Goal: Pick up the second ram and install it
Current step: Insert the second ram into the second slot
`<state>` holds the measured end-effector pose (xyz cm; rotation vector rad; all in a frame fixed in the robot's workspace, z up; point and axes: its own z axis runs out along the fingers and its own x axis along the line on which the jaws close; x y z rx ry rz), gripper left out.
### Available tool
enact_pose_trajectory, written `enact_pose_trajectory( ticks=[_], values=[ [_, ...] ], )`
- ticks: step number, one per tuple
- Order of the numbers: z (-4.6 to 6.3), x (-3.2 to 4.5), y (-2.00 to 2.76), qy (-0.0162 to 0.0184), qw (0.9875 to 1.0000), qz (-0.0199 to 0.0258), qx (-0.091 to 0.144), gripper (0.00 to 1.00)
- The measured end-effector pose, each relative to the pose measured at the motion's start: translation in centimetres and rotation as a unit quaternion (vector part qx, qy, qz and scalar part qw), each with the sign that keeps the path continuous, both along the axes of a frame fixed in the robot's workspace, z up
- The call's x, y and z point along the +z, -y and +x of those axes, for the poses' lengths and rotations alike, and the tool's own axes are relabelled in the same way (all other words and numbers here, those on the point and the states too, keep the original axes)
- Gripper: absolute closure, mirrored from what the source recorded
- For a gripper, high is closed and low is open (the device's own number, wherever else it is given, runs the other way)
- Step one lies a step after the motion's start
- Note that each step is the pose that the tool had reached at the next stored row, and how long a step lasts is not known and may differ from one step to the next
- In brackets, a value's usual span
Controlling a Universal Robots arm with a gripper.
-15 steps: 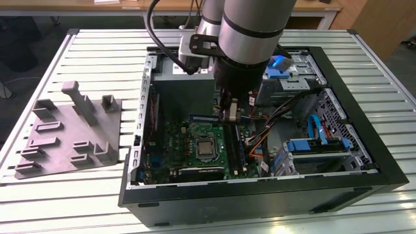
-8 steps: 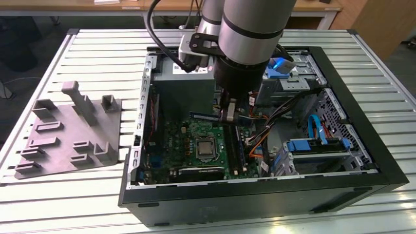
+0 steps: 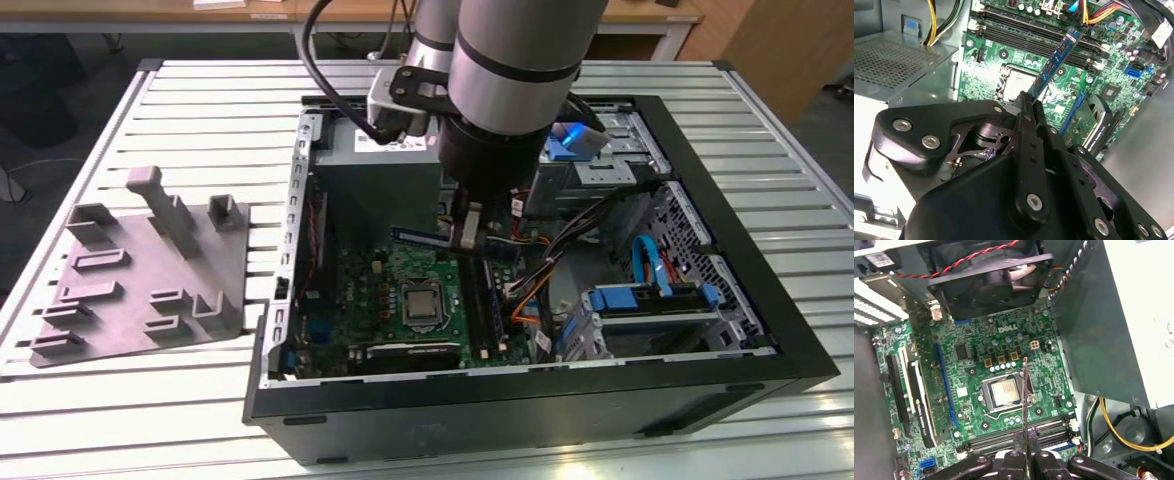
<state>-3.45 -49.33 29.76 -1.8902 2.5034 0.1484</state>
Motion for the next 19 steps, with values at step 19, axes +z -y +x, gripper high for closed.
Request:
enact_pose_trajectory(
  ticks=[19],
  values=[
    [0.00, -0.22, 0.00, 0.0000, 0.9965, 0.0000, -0.084, 0.86]
  ],
)
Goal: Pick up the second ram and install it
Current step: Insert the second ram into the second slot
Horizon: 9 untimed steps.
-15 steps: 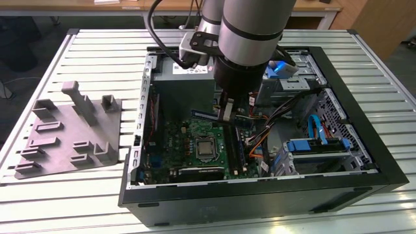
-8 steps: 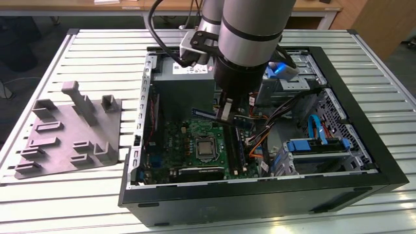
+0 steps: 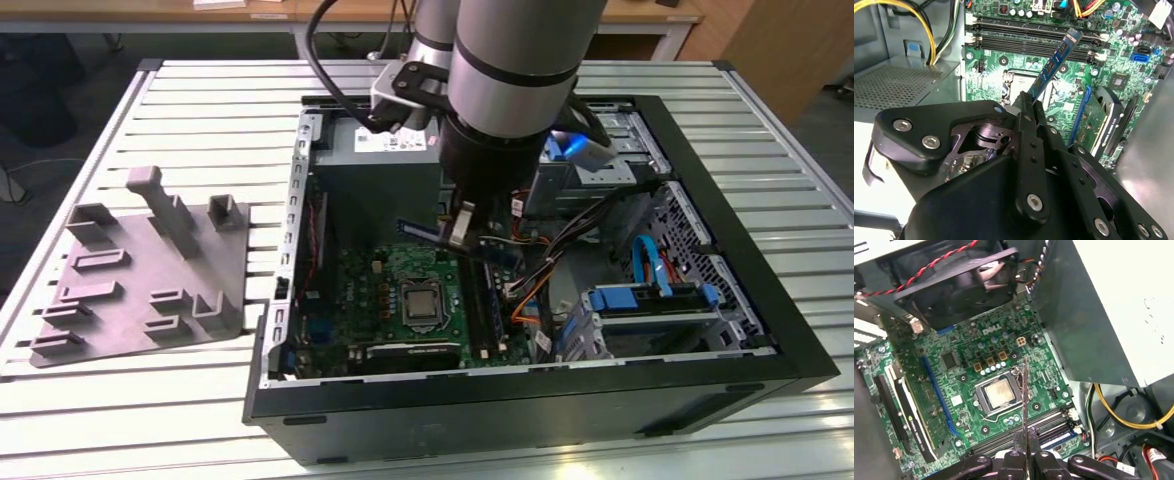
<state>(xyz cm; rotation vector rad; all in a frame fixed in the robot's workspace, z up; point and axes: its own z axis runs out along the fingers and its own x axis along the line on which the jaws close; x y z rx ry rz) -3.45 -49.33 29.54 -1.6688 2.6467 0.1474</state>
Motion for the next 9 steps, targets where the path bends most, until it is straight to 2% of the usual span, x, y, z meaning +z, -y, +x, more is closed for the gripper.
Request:
enact_pose_trajectory(
  ticks=[5, 9],
  values=[
    [0.00, -0.04, 0.00, 0.0000, 0.9995, 0.0000, -0.033, 0.86],
    [0.00, -0.07, 0.00, 0.0000, 0.9981, 0.0000, -0.062, 0.86]
  ],
)
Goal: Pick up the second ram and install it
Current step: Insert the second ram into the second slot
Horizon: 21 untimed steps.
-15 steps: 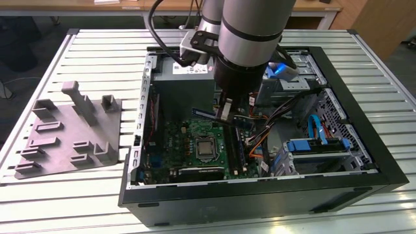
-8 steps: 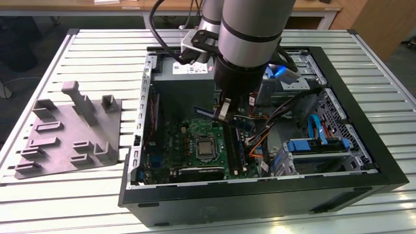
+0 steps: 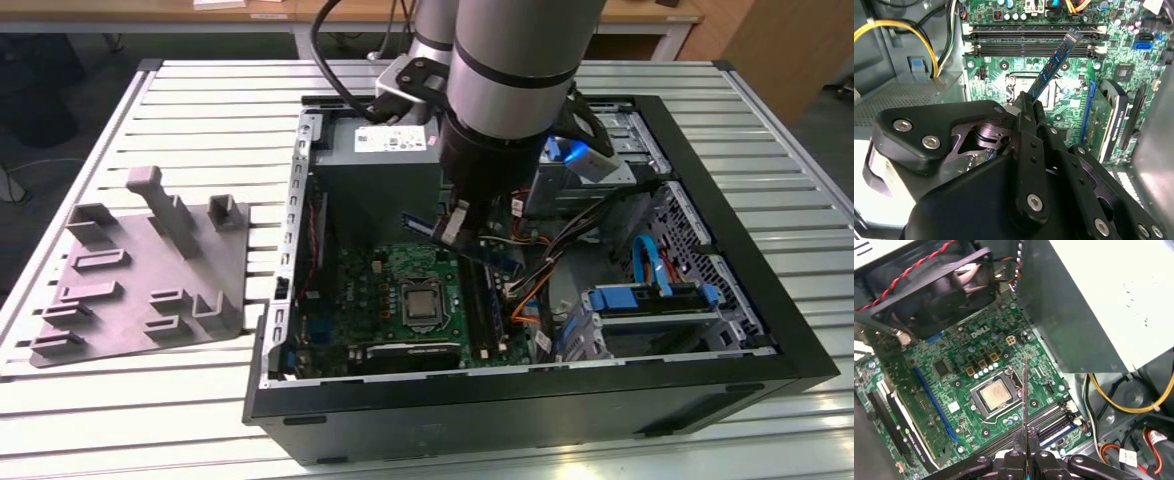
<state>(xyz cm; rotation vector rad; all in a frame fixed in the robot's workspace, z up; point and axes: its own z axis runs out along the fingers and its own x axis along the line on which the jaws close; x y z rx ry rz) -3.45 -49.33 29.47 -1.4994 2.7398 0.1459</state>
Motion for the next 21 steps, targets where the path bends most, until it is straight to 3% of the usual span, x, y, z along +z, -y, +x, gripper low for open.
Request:
enact_pose_trajectory(
  ticks=[4, 9, 16, 21],
  values=[
    [0.00, -0.04, 0.00, 0.0000, 0.9997, 0.0000, -0.026, 0.86],
    [0.00, -0.08, 0.00, 0.0000, 0.9983, 0.0000, -0.058, 0.86],
    [0.00, -0.14, 0.00, 0.0000, 0.9949, 0.0000, -0.101, 0.86],
    [0.00, -0.19, 0.00, 0.0000, 0.9915, 0.0000, -0.130, 0.86]
  ],
)
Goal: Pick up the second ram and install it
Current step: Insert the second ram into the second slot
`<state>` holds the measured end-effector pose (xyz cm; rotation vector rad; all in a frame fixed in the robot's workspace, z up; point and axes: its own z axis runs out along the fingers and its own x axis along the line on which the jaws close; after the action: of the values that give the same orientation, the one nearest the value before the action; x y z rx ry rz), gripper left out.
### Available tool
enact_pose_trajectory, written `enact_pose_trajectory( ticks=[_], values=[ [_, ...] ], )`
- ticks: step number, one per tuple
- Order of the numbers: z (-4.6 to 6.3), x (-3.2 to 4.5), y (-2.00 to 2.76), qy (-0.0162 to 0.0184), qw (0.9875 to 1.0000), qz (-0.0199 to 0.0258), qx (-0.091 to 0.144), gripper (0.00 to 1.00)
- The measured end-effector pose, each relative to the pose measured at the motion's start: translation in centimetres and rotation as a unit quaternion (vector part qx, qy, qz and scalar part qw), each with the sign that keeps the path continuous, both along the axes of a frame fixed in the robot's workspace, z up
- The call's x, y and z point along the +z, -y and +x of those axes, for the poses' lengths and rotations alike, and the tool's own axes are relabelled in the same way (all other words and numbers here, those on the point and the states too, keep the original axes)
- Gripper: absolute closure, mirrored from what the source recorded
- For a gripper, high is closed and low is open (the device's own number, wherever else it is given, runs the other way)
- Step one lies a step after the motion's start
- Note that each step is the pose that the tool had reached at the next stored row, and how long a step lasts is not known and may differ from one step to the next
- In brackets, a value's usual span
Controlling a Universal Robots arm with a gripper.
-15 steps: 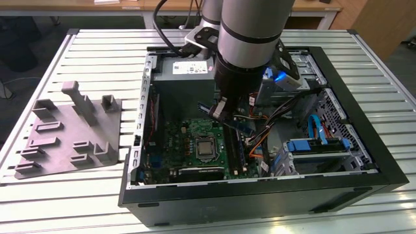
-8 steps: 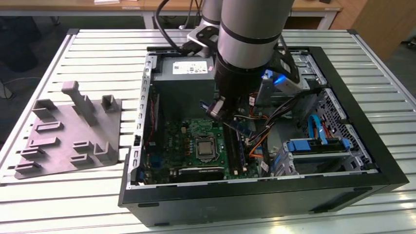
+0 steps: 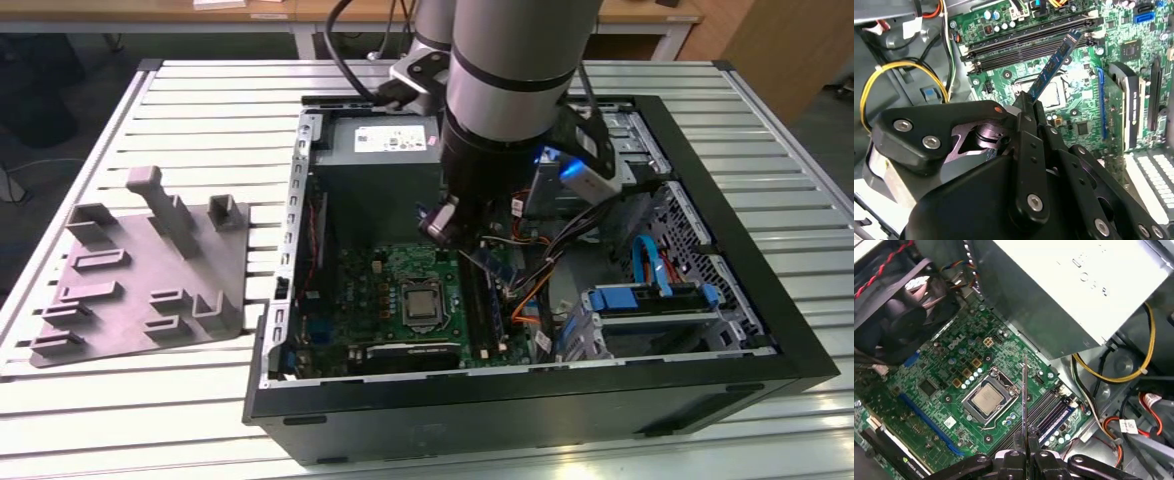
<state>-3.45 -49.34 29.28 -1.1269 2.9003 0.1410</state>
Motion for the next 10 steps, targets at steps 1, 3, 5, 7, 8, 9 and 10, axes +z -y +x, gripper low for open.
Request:
enact_pose_trajectory(
  ticks=[1, 3, 5, 7, 8, 9, 10],
  values=[
    [0.00, -0.01, 0.00, 0.0000, 1.0000, 0.0000, -0.006, 0.86],
    [0.00, -0.03, 0.00, 0.0000, 0.9998, 0.0000, -0.020, 0.86],
    [0.00, -0.05, 0.00, 0.0000, 0.9995, 0.0000, -0.033, 0.86],
    [0.00, -0.07, 0.00, 0.0000, 0.9990, 0.0000, -0.046, 0.86],
    [0.00, -0.08, 0.00, 0.0000, 0.9986, 0.0000, -0.052, 0.86],
    [0.00, -0.10, 0.00, 0.0000, 0.9983, 0.0000, -0.059, 0.86],
    [0.00, -0.11, 0.00, 0.0000, 0.9979, 0.0000, -0.065, 0.86]
  ],
)
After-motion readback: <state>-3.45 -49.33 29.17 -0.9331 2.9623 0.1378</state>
